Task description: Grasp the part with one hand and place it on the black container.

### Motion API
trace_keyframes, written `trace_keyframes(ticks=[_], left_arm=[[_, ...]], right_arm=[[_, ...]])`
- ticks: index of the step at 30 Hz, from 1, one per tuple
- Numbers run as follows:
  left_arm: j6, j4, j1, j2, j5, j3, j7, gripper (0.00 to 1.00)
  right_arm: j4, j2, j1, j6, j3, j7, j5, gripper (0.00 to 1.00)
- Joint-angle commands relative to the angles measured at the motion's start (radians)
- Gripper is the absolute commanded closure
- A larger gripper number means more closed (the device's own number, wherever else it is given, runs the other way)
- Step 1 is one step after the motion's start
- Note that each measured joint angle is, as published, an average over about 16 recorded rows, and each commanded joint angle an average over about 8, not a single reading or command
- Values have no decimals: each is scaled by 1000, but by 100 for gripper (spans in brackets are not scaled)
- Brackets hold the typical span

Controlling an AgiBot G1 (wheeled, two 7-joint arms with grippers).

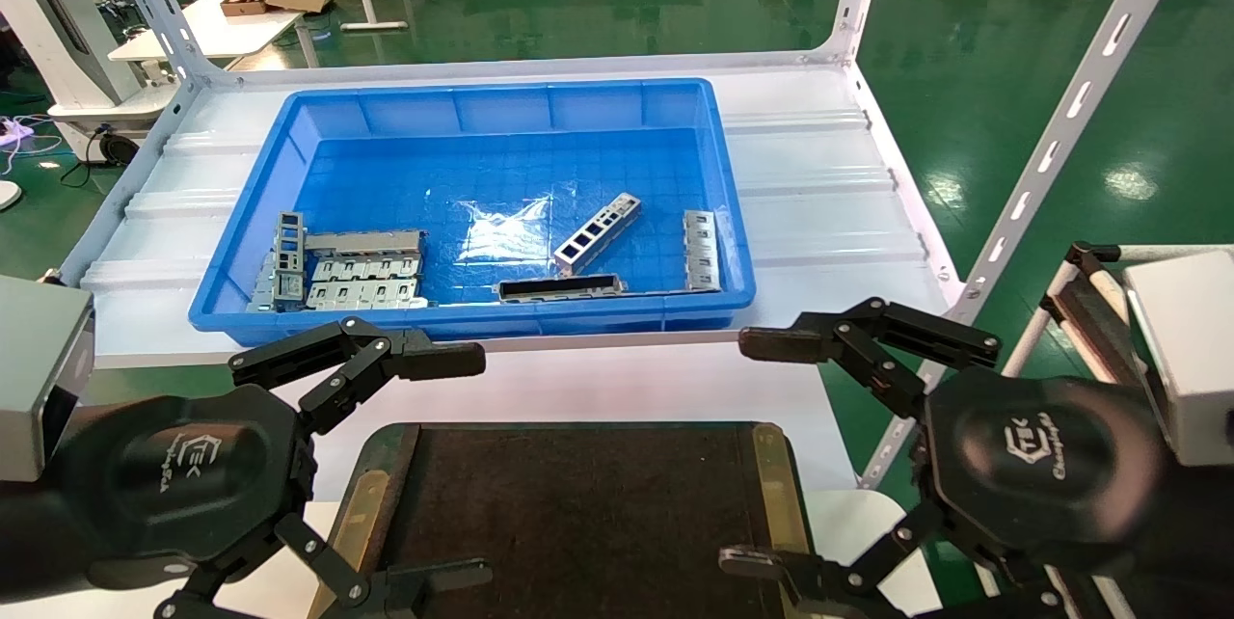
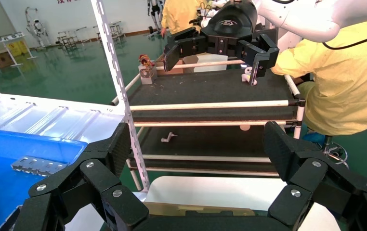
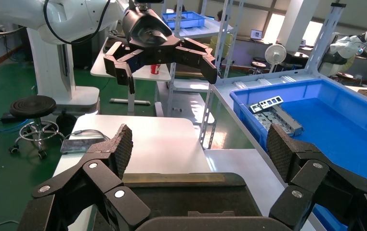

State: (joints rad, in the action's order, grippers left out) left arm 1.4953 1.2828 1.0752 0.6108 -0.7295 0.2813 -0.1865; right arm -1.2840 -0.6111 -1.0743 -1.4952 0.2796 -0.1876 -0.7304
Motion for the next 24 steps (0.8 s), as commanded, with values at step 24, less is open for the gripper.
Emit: trace_keyframes(ticks=[24], left_arm=[[1, 1, -1, -1, 0, -1, 0, 0]], right_arm=[[0, 0, 0, 0, 0, 0, 0, 0]])
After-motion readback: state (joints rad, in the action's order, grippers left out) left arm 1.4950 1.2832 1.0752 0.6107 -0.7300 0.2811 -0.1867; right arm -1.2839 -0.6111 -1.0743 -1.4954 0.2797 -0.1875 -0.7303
